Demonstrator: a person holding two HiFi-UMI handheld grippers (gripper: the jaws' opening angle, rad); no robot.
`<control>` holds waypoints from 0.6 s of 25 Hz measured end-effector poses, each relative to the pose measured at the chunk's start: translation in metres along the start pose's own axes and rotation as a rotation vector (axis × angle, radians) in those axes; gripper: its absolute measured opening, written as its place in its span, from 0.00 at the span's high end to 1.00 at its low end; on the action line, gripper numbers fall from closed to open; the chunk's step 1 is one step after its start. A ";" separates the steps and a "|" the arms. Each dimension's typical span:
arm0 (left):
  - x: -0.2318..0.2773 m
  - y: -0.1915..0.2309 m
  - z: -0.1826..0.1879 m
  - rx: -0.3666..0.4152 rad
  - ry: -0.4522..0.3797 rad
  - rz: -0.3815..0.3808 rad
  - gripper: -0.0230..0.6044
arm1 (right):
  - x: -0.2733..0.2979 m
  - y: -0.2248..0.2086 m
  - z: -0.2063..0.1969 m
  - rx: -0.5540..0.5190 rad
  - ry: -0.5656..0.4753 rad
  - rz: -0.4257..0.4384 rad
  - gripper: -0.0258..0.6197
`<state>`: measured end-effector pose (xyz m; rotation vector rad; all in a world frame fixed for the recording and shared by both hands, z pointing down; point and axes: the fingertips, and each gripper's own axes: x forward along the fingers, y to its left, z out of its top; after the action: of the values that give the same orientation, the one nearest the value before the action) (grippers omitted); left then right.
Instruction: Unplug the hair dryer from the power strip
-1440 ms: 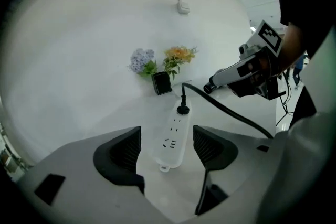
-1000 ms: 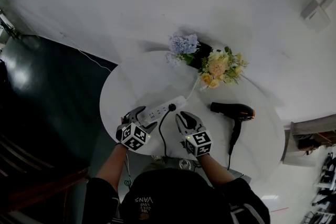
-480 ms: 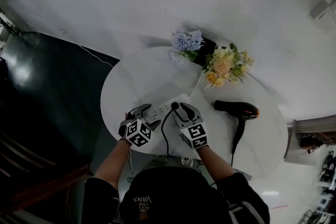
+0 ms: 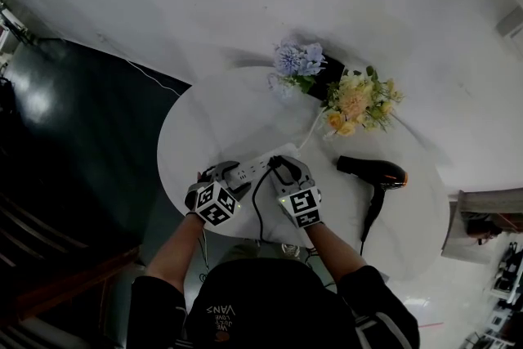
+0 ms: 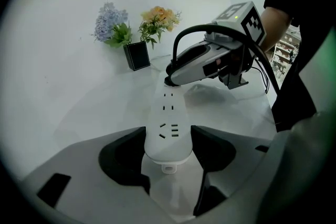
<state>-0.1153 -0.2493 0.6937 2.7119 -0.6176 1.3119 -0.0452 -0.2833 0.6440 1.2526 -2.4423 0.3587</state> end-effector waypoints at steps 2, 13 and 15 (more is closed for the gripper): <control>0.000 0.000 0.000 -0.011 -0.005 -0.003 0.50 | 0.001 -0.002 0.001 -0.012 -0.004 -0.010 0.77; 0.002 0.000 -0.002 -0.042 0.018 -0.030 0.51 | 0.000 -0.002 0.002 0.004 0.002 -0.011 0.80; 0.003 0.000 -0.002 -0.043 0.020 -0.032 0.51 | -0.003 -0.002 0.005 0.008 -0.011 -0.012 0.80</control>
<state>-0.1150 -0.2496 0.6967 2.6597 -0.5917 1.3015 -0.0430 -0.2844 0.6388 1.2758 -2.4439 0.3593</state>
